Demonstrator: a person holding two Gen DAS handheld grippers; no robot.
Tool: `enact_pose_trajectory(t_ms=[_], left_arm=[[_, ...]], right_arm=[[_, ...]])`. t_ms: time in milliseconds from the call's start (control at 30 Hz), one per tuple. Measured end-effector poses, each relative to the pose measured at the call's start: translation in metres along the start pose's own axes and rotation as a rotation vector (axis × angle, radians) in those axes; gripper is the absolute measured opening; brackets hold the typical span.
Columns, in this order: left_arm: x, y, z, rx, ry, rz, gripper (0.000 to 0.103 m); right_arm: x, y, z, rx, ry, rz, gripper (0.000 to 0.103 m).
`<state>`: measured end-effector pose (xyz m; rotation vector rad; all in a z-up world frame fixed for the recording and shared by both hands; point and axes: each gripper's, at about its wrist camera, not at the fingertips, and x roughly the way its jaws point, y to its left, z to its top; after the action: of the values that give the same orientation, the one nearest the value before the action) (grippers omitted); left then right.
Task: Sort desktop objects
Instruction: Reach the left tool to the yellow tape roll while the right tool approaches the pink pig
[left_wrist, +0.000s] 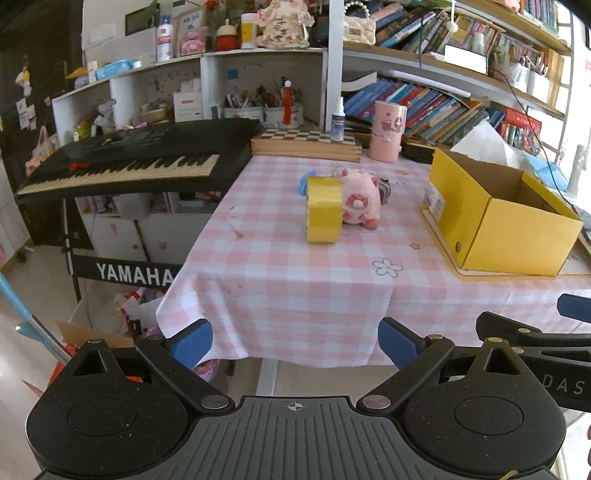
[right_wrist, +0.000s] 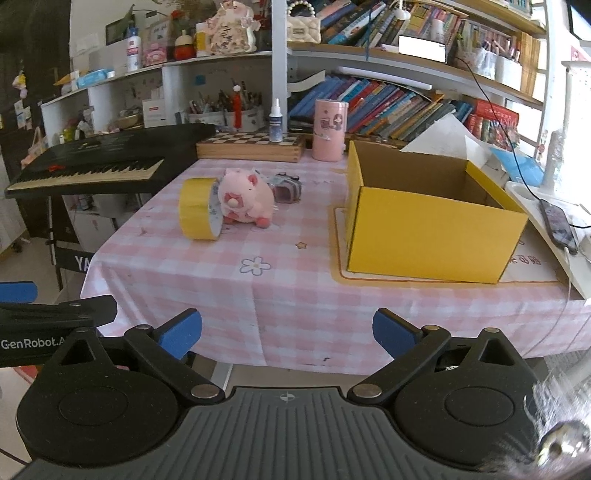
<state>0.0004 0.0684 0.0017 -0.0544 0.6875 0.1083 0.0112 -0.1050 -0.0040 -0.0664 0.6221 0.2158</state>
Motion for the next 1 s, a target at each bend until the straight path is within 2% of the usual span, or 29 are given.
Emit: enact_pose_trajectory(t_ms=[67,400,700,1000], left_arm=[[0.000,0.000,0.000,-0.002,-0.001,0.002,0.097],[0.011,0.002,0.006,-0.007,-0.009,0.001,0.097],[0.041,0.007,0.024,-0.026,0.002,0.019,0.096],[0.082,0.002,0.054,-0.021,-0.006,0.011,0.095]], right_arm=[[0.001,0.000,0.000,-0.002,0.001,0.009,0.097],[0.018,0.004,0.006,-0.018,0.024,0.049,0.071],[0.050,0.003,0.025,-0.019,0.035,0.068,0.070],[0.089,-0.002,0.067,-0.010,-0.007,0.097,0.070]])
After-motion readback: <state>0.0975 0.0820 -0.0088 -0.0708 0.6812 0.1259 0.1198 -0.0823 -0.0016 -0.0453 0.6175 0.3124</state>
